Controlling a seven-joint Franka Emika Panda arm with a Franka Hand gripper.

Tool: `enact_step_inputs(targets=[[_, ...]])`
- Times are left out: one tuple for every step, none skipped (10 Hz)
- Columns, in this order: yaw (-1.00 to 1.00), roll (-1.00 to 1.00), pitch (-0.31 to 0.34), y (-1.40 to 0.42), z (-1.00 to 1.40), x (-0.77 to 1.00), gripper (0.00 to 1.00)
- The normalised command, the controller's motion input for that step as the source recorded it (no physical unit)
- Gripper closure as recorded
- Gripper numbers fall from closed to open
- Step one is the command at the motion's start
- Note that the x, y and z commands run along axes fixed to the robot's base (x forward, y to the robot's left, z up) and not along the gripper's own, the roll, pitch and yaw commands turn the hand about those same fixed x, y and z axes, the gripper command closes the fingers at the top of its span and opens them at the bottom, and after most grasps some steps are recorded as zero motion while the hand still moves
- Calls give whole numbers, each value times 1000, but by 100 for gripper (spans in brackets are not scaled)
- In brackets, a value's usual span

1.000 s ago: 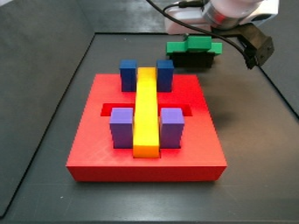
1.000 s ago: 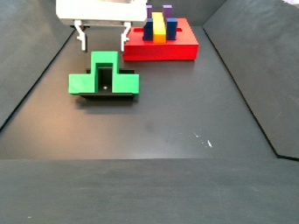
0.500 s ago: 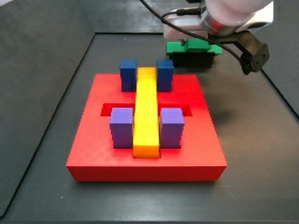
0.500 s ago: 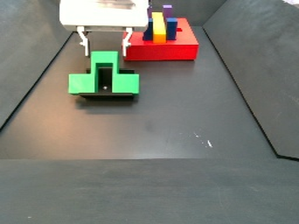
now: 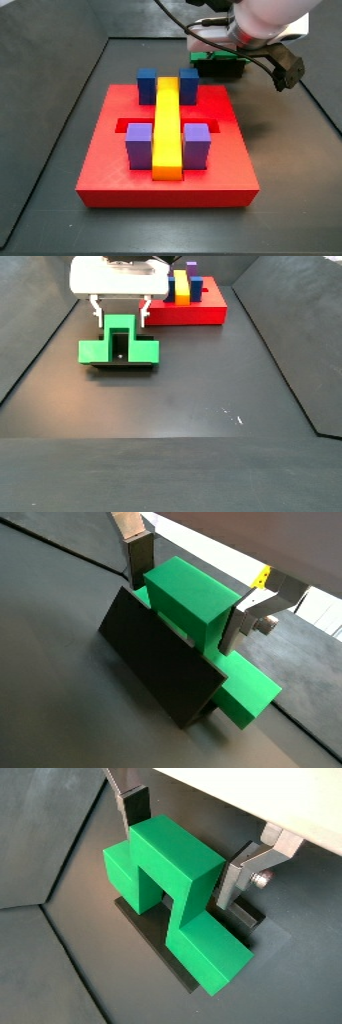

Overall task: Pick up the green object. Move up. Place the green object on the fixture. Regrasp the green object. Move to above the board. Insert the green object.
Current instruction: Regrasp the green object.

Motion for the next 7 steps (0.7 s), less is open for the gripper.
enact_step_inputs(targets=[[14, 66, 9, 69, -6, 103, 0], [11, 54, 23, 97, 0, 69, 0], [0, 69, 11, 89, 0, 11, 0], [34, 11, 0, 43, 0, 0, 0], [0, 14, 0, 23, -114, 0, 0], [0, 26, 0, 54, -111, 0, 0], [0, 77, 0, 43, -160, 0, 0]])
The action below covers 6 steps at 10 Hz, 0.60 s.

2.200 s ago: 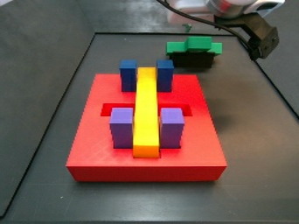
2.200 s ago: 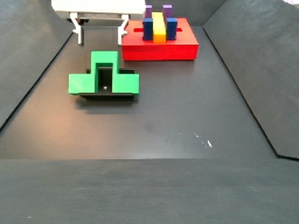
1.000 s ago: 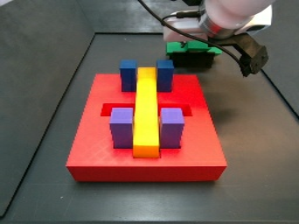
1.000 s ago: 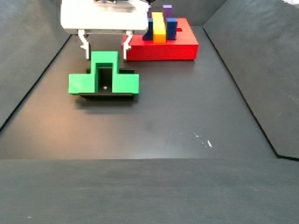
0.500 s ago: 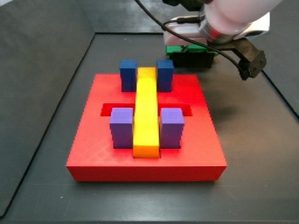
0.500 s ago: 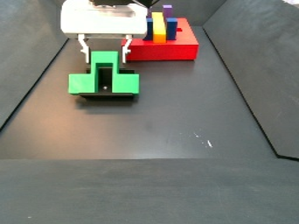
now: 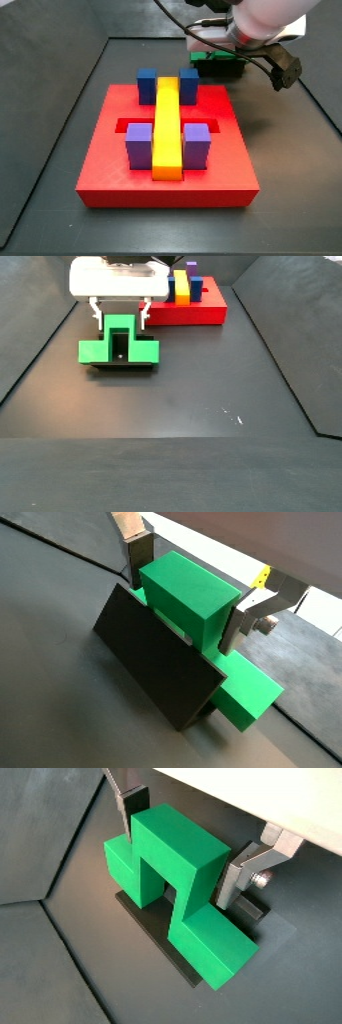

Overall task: Pick up the green object. Move up. Place the green object on the fixture. Regrasp the green object. Move to above the board. Insert the green object.
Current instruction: Regrasp the green object.

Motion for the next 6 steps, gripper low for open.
enact_step_inputs(targets=[[0, 29, 0, 37, -80, 0, 0], [3, 20, 0, 23, -60, 0, 0], [9, 14, 0, 0, -51, 0, 0], [14, 0, 0, 0, 0, 0, 0], [0, 0, 0, 0, 0, 0, 0], [0, 0, 0, 0, 0, 0, 100]])
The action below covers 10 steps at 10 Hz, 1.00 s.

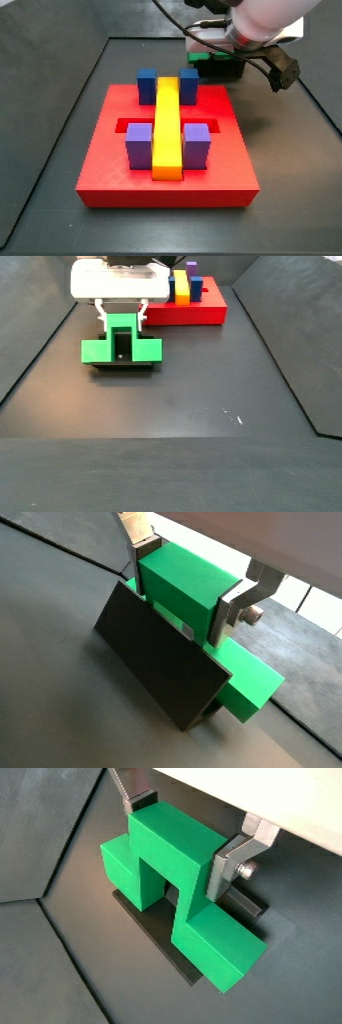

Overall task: Pick up the green object. Move up. Place the green object on the fixture. Regrasp the green object. Move to above the board. Insert the green object.
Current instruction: Regrasp the green object.

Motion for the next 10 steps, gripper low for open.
enact_step_inputs(targets=[[0, 0, 0, 0, 0, 0, 100], [0, 0, 0, 0, 0, 0, 100], [0, 0, 0, 0, 0, 0, 100], [0, 0, 0, 0, 0, 0, 100], [0, 0, 0, 0, 0, 0, 100], [0, 0, 0, 0, 0, 0, 100], [0, 0, 0, 0, 0, 0, 100], [0, 0, 0, 0, 0, 0, 100], [0, 0, 0, 0, 0, 0, 100], [0, 0, 0, 0, 0, 0, 100]])
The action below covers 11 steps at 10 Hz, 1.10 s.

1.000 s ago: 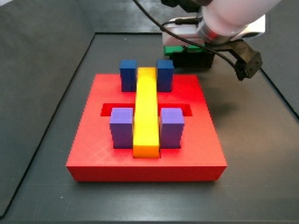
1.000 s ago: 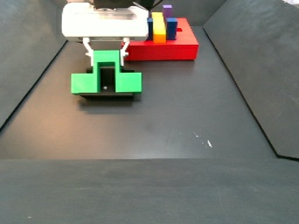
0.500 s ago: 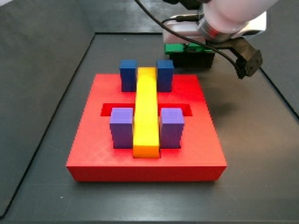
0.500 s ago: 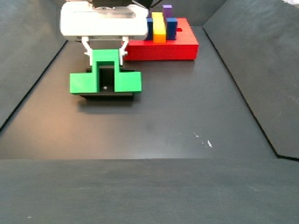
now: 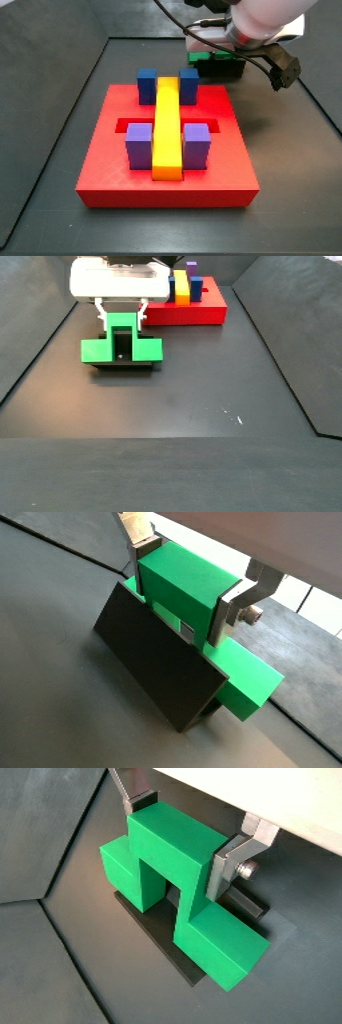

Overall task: Pick up the green object. Move up. Place the green object on the fixture. Regrasp the green object. Move to above the board. Insert the green object.
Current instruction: Regrasp the green object, then move to above the board.

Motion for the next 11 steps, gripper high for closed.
enact_step_inputs(targets=[[0, 0, 0, 0, 0, 0, 100], [0, 0, 0, 0, 0, 0, 100], [0, 0, 0, 0, 0, 0, 100], [0, 0, 0, 0, 0, 0, 100], [0, 0, 0, 0, 0, 0, 100], [0, 0, 0, 0, 1400, 0, 100], [-54, 22, 25, 7, 1400, -18, 100], [-67, -44, 31, 10, 1400, -65, 100], [-57, -39, 34, 20, 1400, -63, 100], [-33, -9, 79, 4, 1400, -44, 100], [-28, 12, 88, -6, 1400, -40, 100]])
